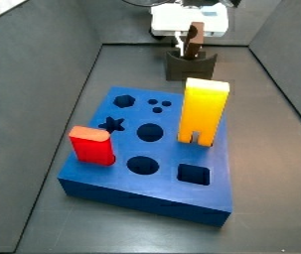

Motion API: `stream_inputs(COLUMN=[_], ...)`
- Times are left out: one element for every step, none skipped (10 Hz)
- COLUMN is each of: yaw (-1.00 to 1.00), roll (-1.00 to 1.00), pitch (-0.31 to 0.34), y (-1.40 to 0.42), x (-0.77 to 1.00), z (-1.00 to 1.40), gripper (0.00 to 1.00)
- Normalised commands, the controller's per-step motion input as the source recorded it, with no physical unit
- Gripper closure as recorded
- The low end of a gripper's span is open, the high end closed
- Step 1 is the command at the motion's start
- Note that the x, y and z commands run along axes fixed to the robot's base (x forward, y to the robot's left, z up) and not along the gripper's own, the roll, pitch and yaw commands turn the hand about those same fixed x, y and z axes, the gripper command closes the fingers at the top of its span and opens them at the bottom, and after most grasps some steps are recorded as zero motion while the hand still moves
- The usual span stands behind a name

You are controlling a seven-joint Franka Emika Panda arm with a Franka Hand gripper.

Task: Pick up the arch object. Move up. Place the arch object on the fixture. Regrasp the arch object. Move to above the board. Insert the arch object.
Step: Place the arch object on the fixture, then regrasp the arch object.

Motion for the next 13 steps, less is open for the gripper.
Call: stream_inputs(yaw=[-0.03,-0.03,0.00,0.00,0.01,0.02,0.02,0.03,0.03,0.05,0.06,0.07,0.08], roll=[-0.06,-0.06,0.00,0.03,0.04,0.03,0.01,0.00,-0.02,-0.02,-0.02,-0.02,-0.02], pitch=[-0.041,-0.040,0.000,-0.010,-0.005,-0.013,-0.036,-0.050,-0.062,-0.073,-0.082,-0.076,-0.068], y=[0.06,0.06,0.00,0.00,0.01,0.00,0.00,0.00,0.00,-0.01,-0.01,-0.01,-0.01], x=[0.07,0.07,0.00,0.00,-0.01,-0.02,-0.04,-0.05,-0.06,-0.07,-0.07,-0.06,-0.06], z=[-0.38,-0.38,0.00,1.00,1.00,1.00,1.00,1.00,0.94,0.72,0.55,0.33,0.17], gripper=[1.00,1.00,0.00,0.00,0.00,0.00,0.00,0.00,0.00,0.00,0.00,0.00,0.00])
